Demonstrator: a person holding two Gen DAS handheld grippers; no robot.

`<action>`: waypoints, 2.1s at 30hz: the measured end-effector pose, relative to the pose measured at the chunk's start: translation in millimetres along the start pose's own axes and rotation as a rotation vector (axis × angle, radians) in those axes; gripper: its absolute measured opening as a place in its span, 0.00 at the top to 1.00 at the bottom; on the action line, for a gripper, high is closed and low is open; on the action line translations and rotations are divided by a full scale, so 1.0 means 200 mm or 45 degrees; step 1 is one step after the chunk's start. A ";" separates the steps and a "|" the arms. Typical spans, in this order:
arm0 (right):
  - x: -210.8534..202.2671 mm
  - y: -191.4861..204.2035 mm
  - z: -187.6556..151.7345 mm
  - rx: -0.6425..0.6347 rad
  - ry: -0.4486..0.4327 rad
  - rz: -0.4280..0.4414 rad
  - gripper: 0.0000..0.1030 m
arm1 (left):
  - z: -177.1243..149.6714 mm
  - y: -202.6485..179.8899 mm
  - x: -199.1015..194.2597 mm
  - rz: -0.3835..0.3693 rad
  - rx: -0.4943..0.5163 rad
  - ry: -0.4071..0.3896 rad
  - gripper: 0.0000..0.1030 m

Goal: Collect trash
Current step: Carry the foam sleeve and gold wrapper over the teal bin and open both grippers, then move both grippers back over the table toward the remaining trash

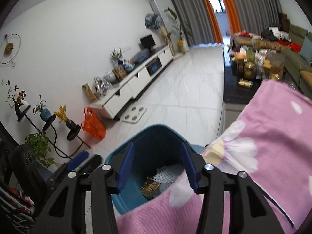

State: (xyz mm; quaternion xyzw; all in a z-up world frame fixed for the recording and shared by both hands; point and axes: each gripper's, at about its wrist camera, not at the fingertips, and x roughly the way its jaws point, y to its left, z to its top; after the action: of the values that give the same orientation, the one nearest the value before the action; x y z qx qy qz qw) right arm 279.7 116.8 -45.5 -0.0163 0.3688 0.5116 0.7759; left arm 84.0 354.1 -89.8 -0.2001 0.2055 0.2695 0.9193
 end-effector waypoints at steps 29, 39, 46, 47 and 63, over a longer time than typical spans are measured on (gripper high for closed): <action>-1.32 -0.05 -0.73 -0.060 -0.551 -0.339 0.07 | -0.10 -0.83 -1.19 -0.483 0.281 -0.282 0.06; -1.62 -0.07 -1.04 -0.058 -0.675 -0.628 0.07 | -0.32 -1.23 -1.31 -0.710 0.450 -0.229 0.06; -1.78 -0.08 -1.23 -0.017 -0.756 -0.799 0.07 | -0.47 -1.40 -1.37 -0.822 0.577 -0.195 0.05; -1.79 -0.09 -1.26 0.003 -0.760 -0.813 0.07 | -0.48 -1.41 -1.37 -0.832 0.582 -0.190 0.05; -1.90 -0.20 -1.42 0.154 -0.789 -0.932 0.07 | -0.53 -1.48 -1.35 -0.843 0.644 -0.155 0.05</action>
State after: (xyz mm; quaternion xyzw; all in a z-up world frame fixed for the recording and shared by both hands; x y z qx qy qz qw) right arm 76.4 -314.0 -42.0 0.0535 0.1195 0.1634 0.9778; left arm 18.3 -38.5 29.2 -0.0073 0.1351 -0.0881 0.9869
